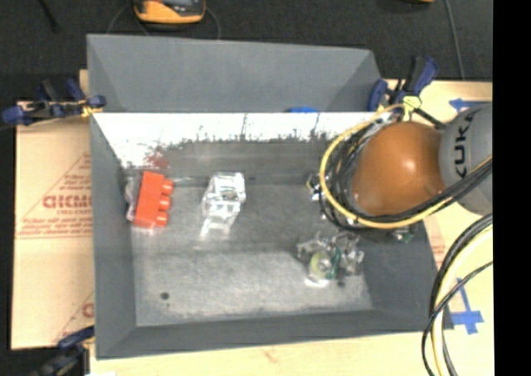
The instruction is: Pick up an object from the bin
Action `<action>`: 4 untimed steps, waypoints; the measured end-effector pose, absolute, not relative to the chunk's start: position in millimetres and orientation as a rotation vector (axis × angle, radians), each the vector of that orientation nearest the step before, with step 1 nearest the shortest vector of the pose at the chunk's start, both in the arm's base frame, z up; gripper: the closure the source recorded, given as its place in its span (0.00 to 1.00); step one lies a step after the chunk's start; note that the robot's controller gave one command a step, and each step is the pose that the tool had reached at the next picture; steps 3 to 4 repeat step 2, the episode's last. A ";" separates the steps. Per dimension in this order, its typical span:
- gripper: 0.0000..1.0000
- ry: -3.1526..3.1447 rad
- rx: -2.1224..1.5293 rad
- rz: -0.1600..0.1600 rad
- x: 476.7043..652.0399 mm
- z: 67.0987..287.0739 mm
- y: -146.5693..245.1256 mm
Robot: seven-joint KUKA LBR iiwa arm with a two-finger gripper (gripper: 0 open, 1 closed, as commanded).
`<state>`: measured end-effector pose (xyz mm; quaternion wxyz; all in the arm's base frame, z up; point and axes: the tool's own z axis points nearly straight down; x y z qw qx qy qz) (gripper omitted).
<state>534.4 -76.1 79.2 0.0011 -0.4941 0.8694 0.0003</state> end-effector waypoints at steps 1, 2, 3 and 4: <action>1.00 2.720 -1.555 -0.010 541.3 217.5 -73.6; 1.00 2.532 -1.855 -0.005 536.8 209.1 -132.5; 1.00 2.532 -1.855 -0.005 536.8 209.1 -132.5; 1.00 2.532 -1.855 -0.005 536.8 209.1 -132.5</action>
Offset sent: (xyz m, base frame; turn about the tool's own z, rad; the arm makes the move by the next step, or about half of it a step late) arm 0.0046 0.0031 0.1331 -0.0088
